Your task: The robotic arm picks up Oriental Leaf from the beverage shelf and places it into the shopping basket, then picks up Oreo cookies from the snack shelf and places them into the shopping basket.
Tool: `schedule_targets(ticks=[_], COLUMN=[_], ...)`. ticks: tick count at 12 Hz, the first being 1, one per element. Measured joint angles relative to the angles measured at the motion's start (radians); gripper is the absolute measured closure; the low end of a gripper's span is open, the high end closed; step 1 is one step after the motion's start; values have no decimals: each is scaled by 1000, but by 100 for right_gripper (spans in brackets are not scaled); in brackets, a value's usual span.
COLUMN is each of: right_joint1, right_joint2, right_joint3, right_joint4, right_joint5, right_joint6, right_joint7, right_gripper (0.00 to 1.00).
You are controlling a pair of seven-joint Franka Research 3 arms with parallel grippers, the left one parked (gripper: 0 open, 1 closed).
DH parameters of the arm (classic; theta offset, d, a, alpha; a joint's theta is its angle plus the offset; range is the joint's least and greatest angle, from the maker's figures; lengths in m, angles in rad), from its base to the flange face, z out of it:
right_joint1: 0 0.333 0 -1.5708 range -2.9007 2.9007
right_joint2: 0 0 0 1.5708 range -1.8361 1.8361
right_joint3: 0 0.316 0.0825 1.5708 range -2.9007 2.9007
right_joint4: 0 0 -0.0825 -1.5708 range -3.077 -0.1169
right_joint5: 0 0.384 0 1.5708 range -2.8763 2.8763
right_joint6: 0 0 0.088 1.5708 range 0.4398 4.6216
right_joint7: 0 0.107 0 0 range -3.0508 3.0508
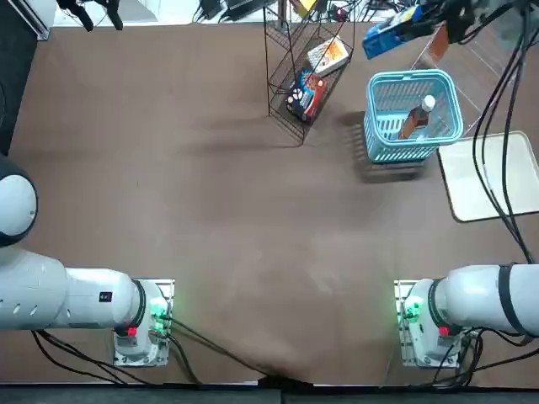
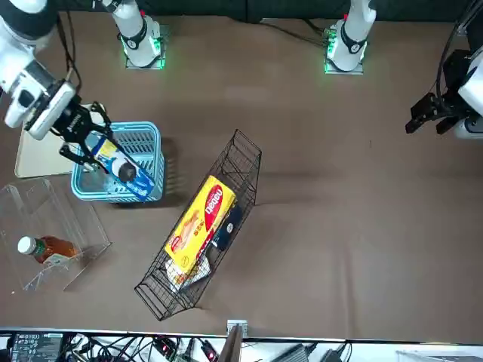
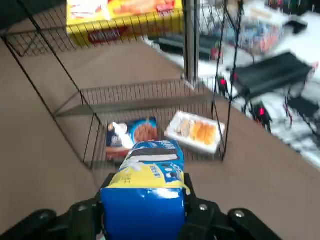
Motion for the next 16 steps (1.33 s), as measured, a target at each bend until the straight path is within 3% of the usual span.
schedule_targets(ticks=[2, 3, 9, 16], right_joint1=[-46, -77, -84, -67], right_joint2=[-5, -6, -9, -20], right_joint3=[0, 0, 15, 140], right_joint4=[47, 97, 215, 234], right_joint5=[-121, -231, -532, -720], right_joint6=[-100, -188, -366, -443], right_joint7=[111, 220, 606, 1083], right_gripper=[50, 50, 50, 50])
